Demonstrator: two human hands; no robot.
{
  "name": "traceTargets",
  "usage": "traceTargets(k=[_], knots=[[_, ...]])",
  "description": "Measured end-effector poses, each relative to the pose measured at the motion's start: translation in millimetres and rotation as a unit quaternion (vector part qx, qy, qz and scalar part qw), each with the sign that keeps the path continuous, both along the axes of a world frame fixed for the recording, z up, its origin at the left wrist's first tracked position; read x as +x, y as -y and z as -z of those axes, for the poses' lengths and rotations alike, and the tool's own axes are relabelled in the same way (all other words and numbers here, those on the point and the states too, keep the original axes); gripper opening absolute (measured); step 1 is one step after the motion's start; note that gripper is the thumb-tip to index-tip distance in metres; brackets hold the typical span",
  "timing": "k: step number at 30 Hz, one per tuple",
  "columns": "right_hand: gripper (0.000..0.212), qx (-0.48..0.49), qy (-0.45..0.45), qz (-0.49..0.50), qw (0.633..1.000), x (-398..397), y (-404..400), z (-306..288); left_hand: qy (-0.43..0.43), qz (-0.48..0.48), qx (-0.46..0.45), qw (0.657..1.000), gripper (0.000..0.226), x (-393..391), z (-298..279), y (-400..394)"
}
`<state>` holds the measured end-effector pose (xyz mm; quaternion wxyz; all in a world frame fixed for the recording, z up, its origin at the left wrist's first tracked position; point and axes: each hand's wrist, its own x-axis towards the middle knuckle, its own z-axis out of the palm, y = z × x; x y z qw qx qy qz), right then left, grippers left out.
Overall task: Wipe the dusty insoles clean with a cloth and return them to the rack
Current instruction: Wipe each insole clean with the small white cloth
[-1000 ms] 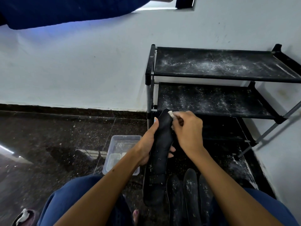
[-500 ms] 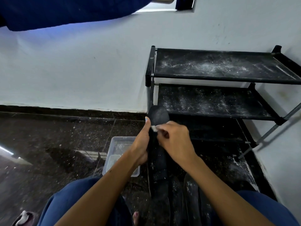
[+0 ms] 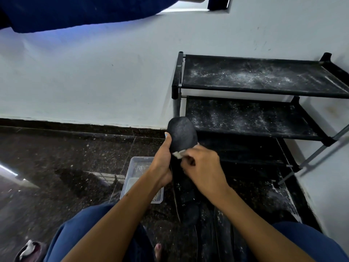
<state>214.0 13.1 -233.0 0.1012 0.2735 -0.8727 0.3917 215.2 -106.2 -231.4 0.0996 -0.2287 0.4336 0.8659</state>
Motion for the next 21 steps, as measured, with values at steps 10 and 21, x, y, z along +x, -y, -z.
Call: traceTargets(k=[10, 21], knots=[[0.022, 0.006, 0.003, -0.028, 1.000, 10, 6, 2, -0.002, -0.006, -0.001, 1.000, 0.077, 0, -1, 1], [0.014, -0.050, -0.008, 0.101, 0.994, -19, -11, 3, -0.022, 0.049, -0.030, 0.998, 0.037, 2, -5, -4]])
